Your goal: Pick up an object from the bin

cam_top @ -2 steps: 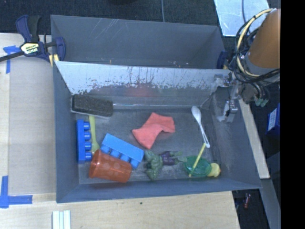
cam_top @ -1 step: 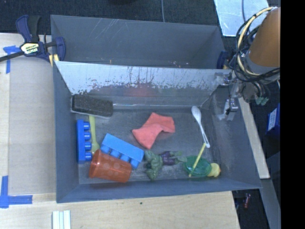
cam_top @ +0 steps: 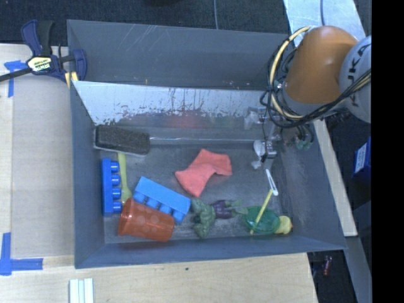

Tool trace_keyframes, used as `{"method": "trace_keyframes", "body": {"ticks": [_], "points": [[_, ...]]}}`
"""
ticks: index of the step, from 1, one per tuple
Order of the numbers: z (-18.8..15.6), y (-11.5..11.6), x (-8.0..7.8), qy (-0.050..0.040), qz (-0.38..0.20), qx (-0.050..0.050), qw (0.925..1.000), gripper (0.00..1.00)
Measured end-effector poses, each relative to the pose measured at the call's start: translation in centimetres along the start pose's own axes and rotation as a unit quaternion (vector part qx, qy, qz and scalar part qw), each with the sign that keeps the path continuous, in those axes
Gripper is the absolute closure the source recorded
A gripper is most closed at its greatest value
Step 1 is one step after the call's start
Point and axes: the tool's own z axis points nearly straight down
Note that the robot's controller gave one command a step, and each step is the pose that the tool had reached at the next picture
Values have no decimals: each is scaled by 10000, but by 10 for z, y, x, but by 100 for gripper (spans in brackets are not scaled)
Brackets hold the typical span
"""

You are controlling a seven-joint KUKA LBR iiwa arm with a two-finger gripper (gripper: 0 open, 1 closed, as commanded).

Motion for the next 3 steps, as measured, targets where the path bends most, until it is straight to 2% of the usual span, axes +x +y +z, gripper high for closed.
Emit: {"method": "trace_keyframes", "body": {"ticks": [1,2,3], "points": [[9,24,-3,-4,43,-13,10000,0],[68,41,43,-14,-199,-5,9998,0],[78,64,66,-70,-132,19,9999,0]]}}
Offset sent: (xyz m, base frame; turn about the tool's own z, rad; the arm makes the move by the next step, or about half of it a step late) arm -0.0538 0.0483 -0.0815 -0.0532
